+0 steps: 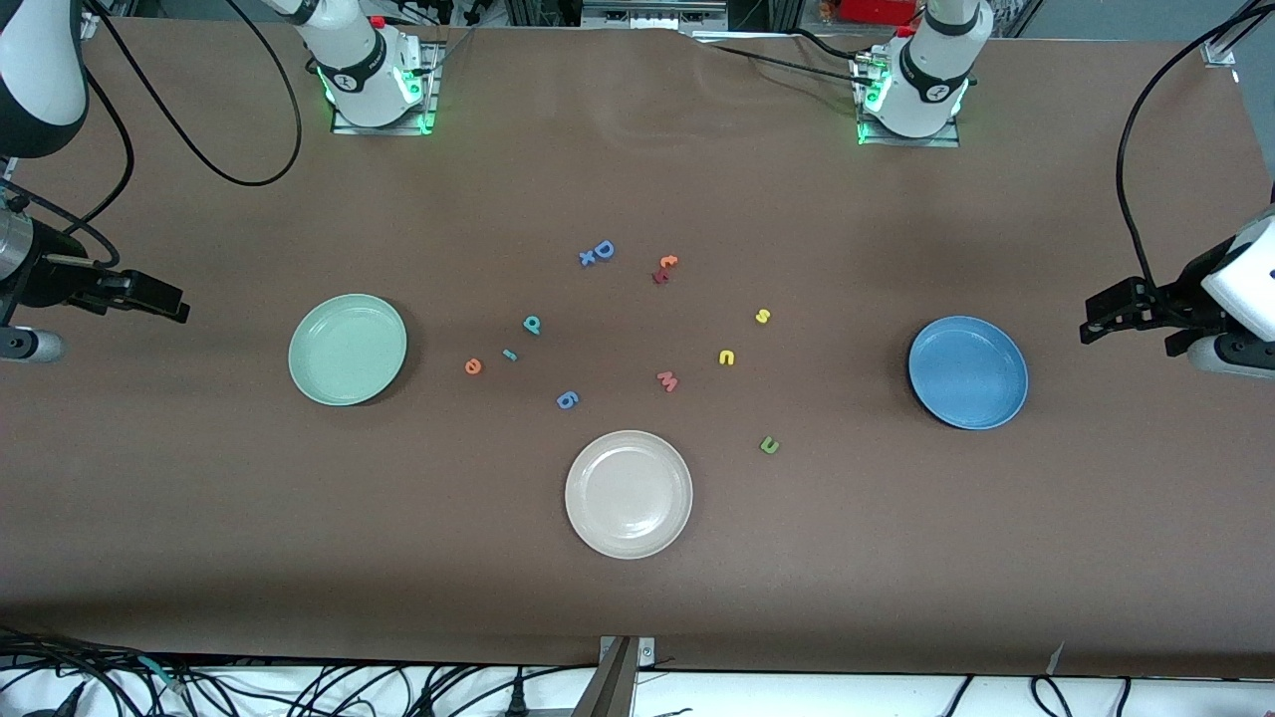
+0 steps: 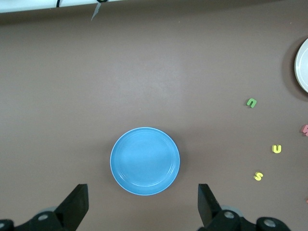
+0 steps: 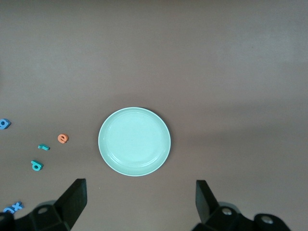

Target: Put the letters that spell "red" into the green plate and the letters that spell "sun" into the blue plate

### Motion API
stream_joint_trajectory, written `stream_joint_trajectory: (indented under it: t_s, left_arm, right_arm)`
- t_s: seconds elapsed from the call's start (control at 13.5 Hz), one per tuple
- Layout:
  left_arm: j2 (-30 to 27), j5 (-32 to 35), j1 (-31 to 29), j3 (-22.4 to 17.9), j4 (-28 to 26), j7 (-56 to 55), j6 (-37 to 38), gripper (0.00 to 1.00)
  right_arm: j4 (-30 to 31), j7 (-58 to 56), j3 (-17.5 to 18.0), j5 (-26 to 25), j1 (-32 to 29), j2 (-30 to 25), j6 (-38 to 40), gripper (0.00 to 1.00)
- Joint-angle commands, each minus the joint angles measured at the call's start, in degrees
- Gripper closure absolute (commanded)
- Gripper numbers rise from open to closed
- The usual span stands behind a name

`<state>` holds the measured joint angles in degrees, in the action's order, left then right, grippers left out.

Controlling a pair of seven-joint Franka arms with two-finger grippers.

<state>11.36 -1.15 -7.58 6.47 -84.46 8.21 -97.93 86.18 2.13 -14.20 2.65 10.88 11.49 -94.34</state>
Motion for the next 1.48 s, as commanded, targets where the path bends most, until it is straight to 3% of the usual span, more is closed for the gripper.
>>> stream_joint_trajectory:
  t_s: [0.0, 1.41]
  left_arm:
    - [-2.0, -1.0, 0.1, -0.1, -1.7, 0.2, -0.8, 0.0]
    - [-1.7, -1.0, -0.7, -0.3, -1.1, 0.8, 1.0, 0.0]
  right_arm:
    - [0.3, 0.9, 0.2, -0.4, 0.2, -0.8, -0.2, 0.0]
    - [0.3, 0.9, 0.1, -0.5, -0.1, -0.8, 0.0, 0.0]
